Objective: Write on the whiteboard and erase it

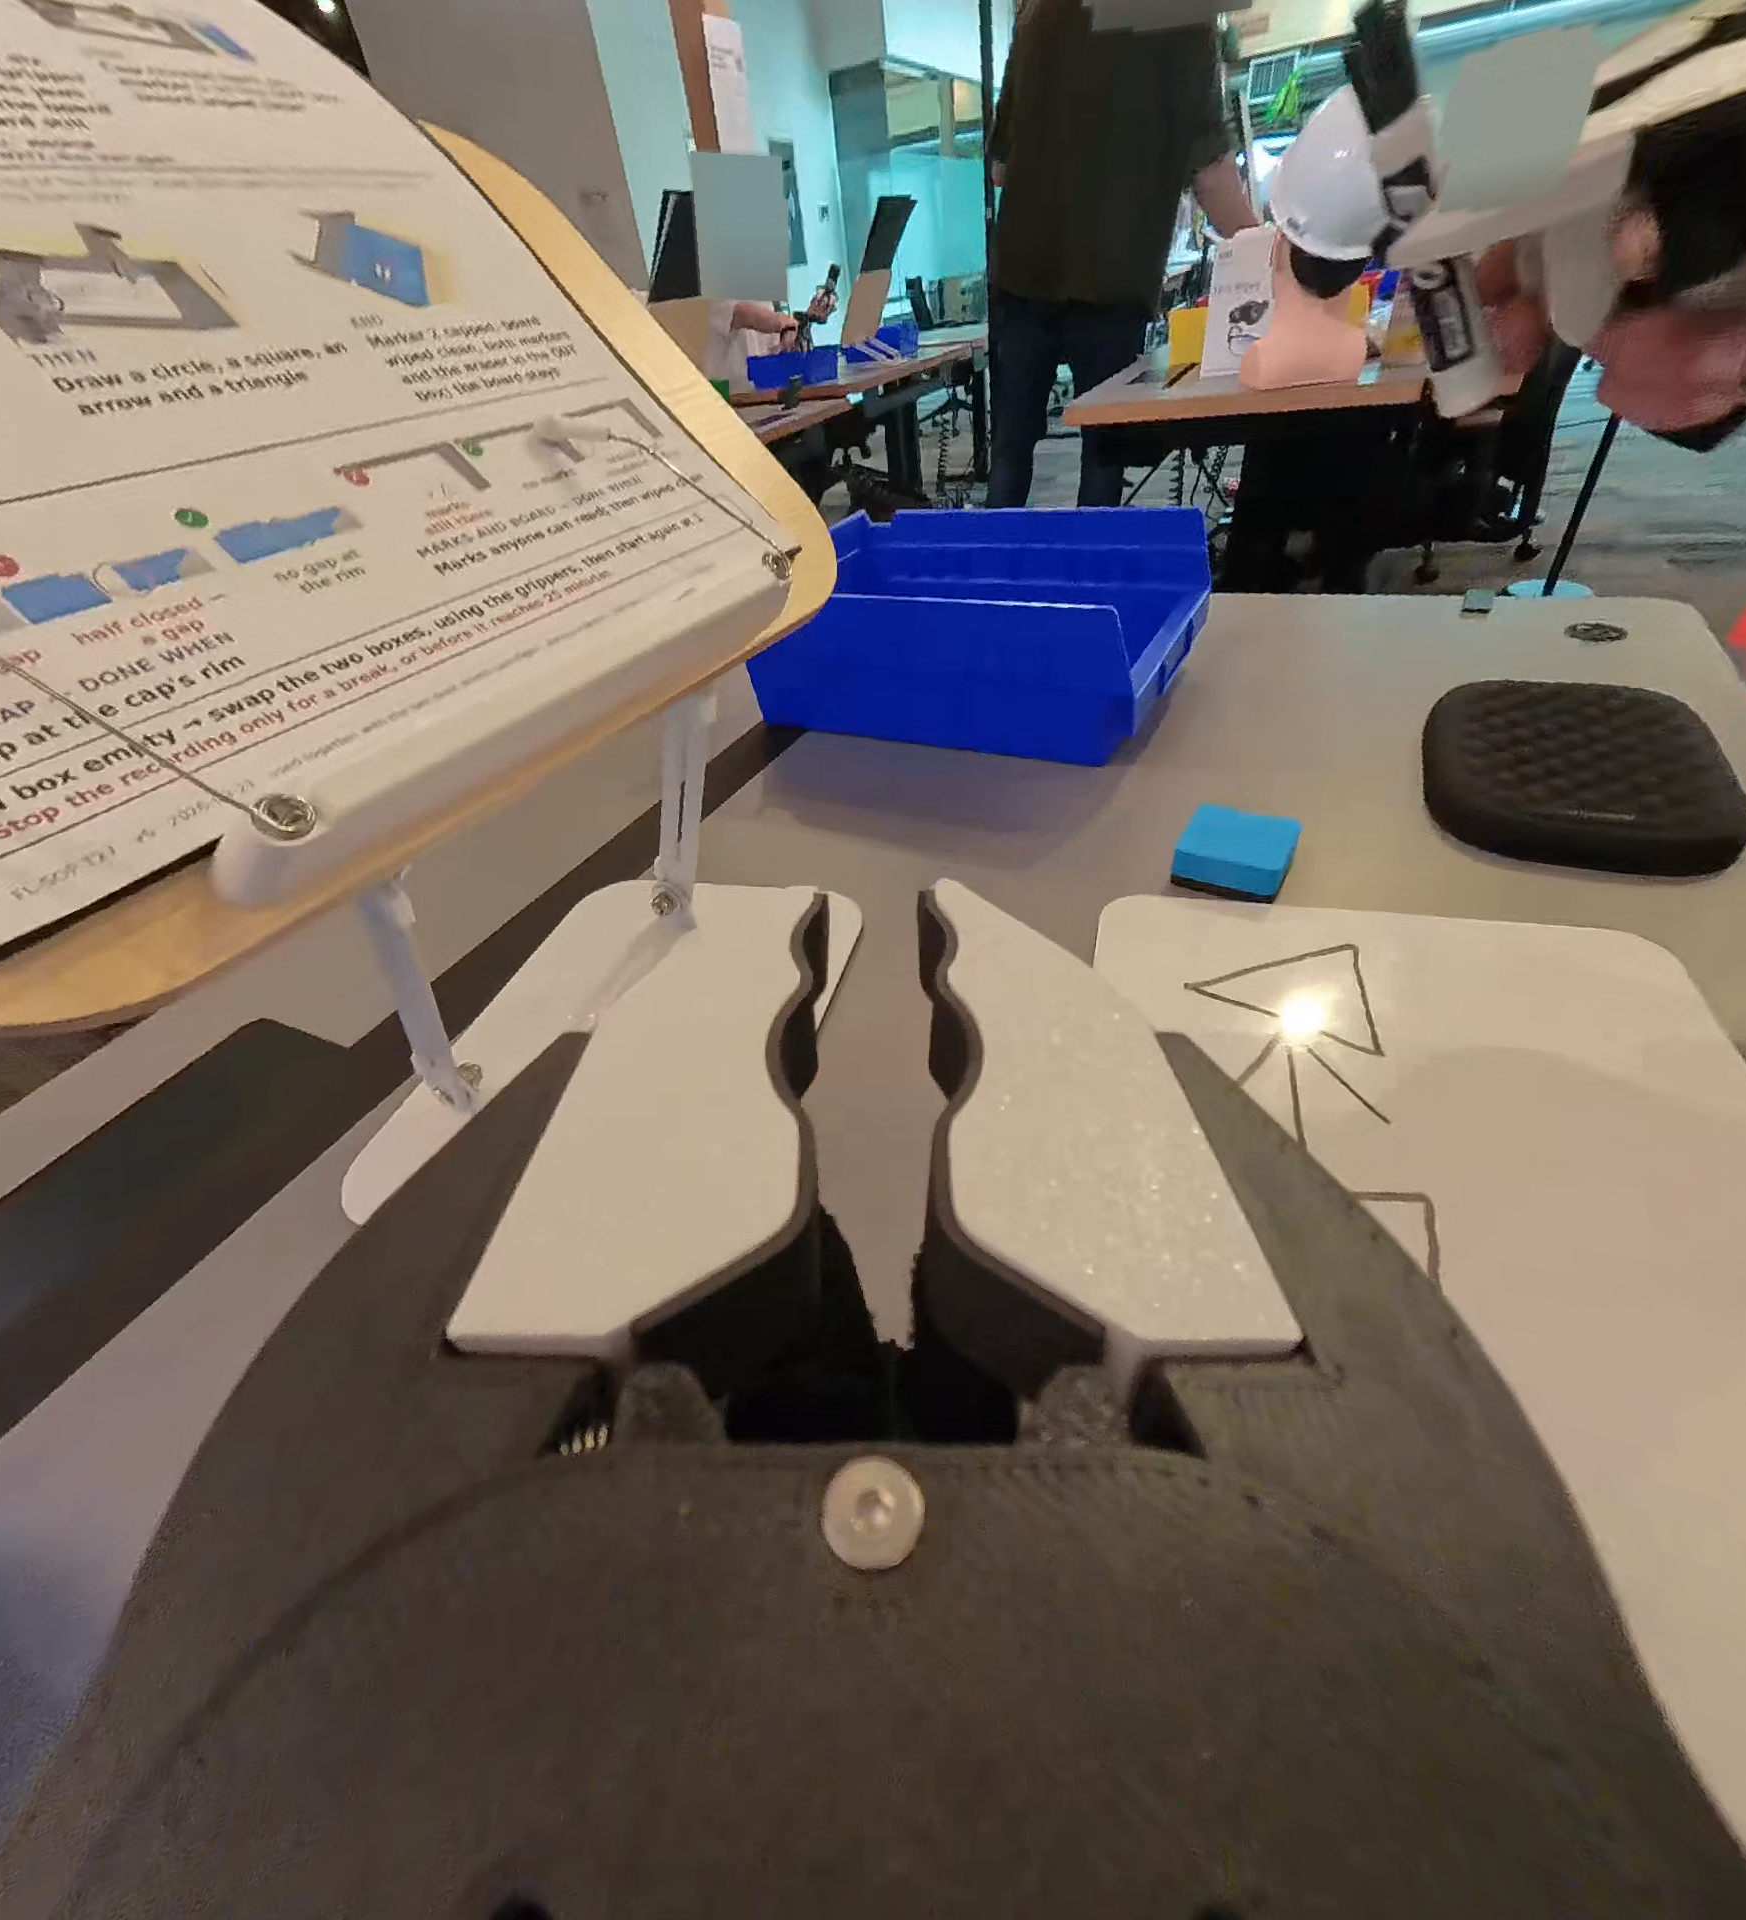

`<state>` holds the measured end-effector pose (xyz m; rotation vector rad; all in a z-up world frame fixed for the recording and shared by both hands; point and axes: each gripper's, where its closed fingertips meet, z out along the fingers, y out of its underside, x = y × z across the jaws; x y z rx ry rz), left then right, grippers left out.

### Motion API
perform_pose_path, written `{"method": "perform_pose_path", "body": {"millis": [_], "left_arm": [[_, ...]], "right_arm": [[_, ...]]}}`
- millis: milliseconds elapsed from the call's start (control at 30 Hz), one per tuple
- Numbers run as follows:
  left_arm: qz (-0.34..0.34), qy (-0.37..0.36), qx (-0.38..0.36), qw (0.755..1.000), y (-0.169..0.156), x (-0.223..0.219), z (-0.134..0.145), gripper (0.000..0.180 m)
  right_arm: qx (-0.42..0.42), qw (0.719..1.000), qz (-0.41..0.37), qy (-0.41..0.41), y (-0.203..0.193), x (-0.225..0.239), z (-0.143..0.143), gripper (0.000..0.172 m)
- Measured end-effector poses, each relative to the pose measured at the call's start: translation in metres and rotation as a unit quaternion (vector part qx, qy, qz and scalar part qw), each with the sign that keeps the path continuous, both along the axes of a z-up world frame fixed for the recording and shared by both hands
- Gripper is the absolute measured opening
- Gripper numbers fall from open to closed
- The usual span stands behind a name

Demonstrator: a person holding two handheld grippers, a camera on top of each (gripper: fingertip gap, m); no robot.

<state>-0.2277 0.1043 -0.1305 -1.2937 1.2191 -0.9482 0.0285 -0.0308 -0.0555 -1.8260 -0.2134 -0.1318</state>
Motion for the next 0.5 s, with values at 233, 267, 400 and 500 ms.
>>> {"method": "perform_pose_path", "body": {"millis": [233, 267, 400, 500], "left_arm": [[0.010, 0.010, 0.003, 1.000, 0.007, -0.002, -0.010, 0.012], [0.015, 0.008, 0.003, 1.000, 0.010, -0.004, -0.010, 0.011], [0.025, -0.015, -0.027, 0.999, 0.023, -0.012, -0.012, 0.009], [0.026, -0.022, -0.048, 0.998, 0.028, -0.014, -0.016, 0.009]], "right_arm": [[-0.078, 0.994, -0.051, 0.051, 0.059, 0.074, -0.025, 0.020], [-0.091, 0.993, -0.063, 0.050, 0.068, 0.085, -0.031, 0.020], [-0.143, 0.983, -0.108, 0.049, 0.100, 0.132, -0.057, 0.020], [-0.210, 0.968, -0.111, 0.085, 0.119, 0.159, -0.092, 0.020]]}}
